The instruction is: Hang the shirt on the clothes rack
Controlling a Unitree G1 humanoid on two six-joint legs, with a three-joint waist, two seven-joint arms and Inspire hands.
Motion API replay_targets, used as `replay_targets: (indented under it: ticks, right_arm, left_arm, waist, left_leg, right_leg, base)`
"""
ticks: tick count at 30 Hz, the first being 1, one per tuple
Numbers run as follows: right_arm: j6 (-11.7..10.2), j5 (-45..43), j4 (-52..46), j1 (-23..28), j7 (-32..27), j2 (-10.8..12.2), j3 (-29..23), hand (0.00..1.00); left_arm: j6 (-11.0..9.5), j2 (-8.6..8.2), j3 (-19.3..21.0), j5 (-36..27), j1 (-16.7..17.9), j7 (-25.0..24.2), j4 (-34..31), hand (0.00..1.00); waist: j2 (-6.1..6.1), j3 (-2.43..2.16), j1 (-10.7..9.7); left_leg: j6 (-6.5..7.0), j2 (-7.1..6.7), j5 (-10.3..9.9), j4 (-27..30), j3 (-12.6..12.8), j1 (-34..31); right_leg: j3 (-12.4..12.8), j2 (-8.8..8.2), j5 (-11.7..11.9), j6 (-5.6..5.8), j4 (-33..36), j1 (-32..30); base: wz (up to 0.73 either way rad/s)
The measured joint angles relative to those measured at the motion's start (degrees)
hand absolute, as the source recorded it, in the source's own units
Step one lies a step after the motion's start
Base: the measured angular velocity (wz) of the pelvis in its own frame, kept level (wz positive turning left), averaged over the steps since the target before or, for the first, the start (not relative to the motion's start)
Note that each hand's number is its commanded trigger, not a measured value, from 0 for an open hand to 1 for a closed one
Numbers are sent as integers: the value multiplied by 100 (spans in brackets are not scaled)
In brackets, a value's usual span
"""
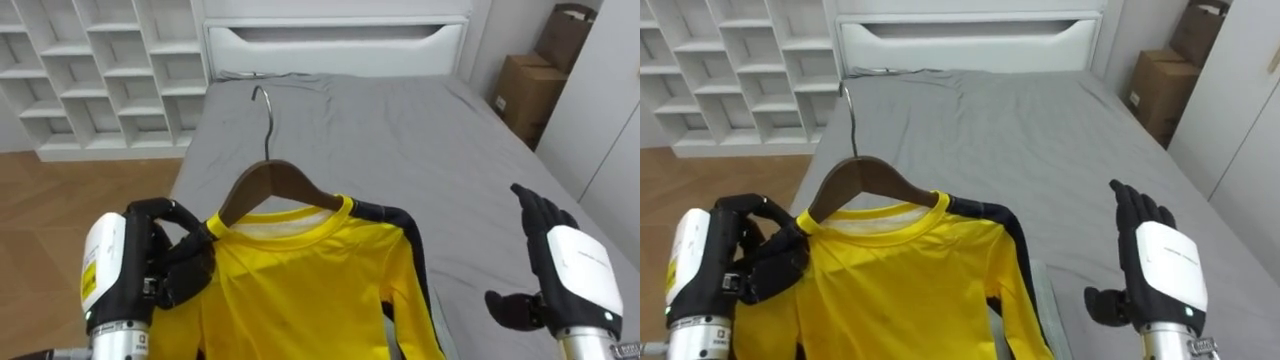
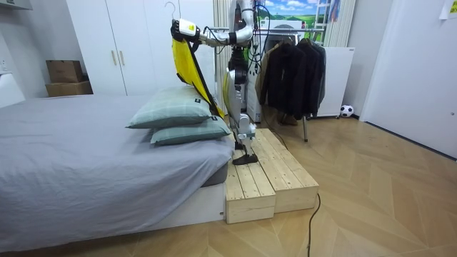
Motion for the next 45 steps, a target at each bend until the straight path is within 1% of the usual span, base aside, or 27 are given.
replay_targets:
  ticks: [1,5,7,12,15,17,20,23,25,26,28,30,34,35,37,39,45]
  right_arm:
    - [2,-3,-78,1,1,-6,0,0]
    - [1,-61,-435,-1,1,-68,2,0]
    - [-1,-112,-617,-3,1,-153,5,0]
    - [-3,-145,-670,-114,47,-352,5,0]
    - [-3,40,-670,-163,90,-371,16,0]
    - [-5,378,-682,-168,226,-372,71,0]
    - [-9,619,-817,-167,412,-372,126,0]
    - [-121,1057,-941,-168,578,-385,120,0]
    - [-142,1467,-950,-168,789,-394,124,0]
    - [-143,1540,-951,-168,859,-394,124,0]
    - [-144,1724,-951,-210,1207,-398,125,0]
    - [-144,1828,-955,-287,1446,-399,130,0]
    - [-145,1954,-1109,-340,1940,-401,132,0]
    - [-145,2008,-1109,-359,2012,-406,131,0]
    - [-140,2300,-1109,-446,2322,-540,131,0]
    - [-133,2424,-1110,-518,2512,-609,131,0]
    - [-112,2478,-1113,-670,3138,-627,140,0]
  left_arm:
    - [5,0,5,-6,0,-22,-2,100]
    - [31,0,16,8,-4,-123,-45,100]
    - [31,2,21,10,-35,-200,-46,100]
    - [31,0,20,12,-48,-217,-46,100]
    - [31,3,10,12,-52,-218,-46,100]
    - [30,2,6,56,-89,-219,-46,100]
    - [30,1,7,61,-98,-219,-47,100]
    - [30,-3,13,62,-163,-219,-59,100]
    - [25,-3,12,61,-164,-213,-178,100]
    - [25,-3,15,61,-164,-210,-200,100]
    - [21,13,27,67,-186,-208,-225,100]
    - [19,18,26,86,-196,-209,-226,100]
    - [19,19,21,329,-197,-220,-226,100]
    - [19,21,23,349,-198,-223,-227,100]
    - [19,41,25,350,-207,-233,-227,100]
    - [20,58,30,351,-243,-233,-226,100]
    - [19,66,32,356,-446,-233,-226,100]
  waist:
    - [-39,-13,18]
    - [-75,-27,22]
    - [-90,-37,32]
    - [-117,-38,33]
    - [-123,-37,22]
    - [-140,-39,53]
    - [-142,-39,50]
    - [-146,-40,131]
    - [-151,-36,176]
    - [-152,-35,185]
    - [-173,-24,193]
    - [-195,-10,183]
    - [-241,17,194]
    - [-245,18,195]
    - [-243,19,186]
    - [-243,19,188]
    - [-247,16,254]
  left_leg:
    - [0,0,0,0,0,-20]
    - [0,0,0,3,0,-43]
    - [0,0,0,3,8,-42]
    - [0,0,0,3,37,-41]
    - [0,0,0,3,38,-64]
    - [0,1,0,3,32,-85]
    - [0,1,0,4,-2,-90]
    - [0,5,0,5,-19,-91]
    - [0,6,0,4,-22,-91]
    - [0,5,0,3,-25,-92]
    - [0,3,0,3,-35,-92]
    - [0,3,0,3,-34,-97]
    - [0,3,0,3,-45,-108]
    - [-1,2,-1,4,-60,-112]
    - [0,-1,-1,5,-86,-122]
    - [0,1,-1,5,-88,-132]
    - [-1,1,0,7,-102,-101]
  right_leg:
    - [2,-1,-9,-2,22,-43]
    - [2,-3,-9,-2,25,-78]
    - [1,-5,-9,-2,25,-73]
    - [-7,-7,-9,-2,16,-78]
    - [-18,-11,-9,-2,16,-68]
    - [-37,-8,-10,-2,-8,-62]
    - [-72,-9,-10,-1,-18,-48]
    - [-84,-3,-10,-2,-26,-38]
    - [-83,-5,-9,-2,-30,-36]
    - [-84,-5,-9,-2,-30,-36]
    - [-96,-11,-10,-2,-27,-33]
    - [-97,-10,-10,-2,-30,-34]
    - [-102,-9,-10,-2,-38,-38]
    - [-106,-10,-10,-2,-39,-40]
    - [-114,-12,-10,-2,-42,-49]
    - [-138,-11,-10,-2,-51,-48]
    - [-154,-11,-8,-5,-89,-14]
  base:
    - [0]
    - [0]
    - [0]
    - [0]
    - [1]
    - [6]
    - [7]
    - [0]
    - [0]
    - [0]
    - [0]
    - [0]
    - [0]
    - [0]
    - [0]
    - [5]
    - [1]
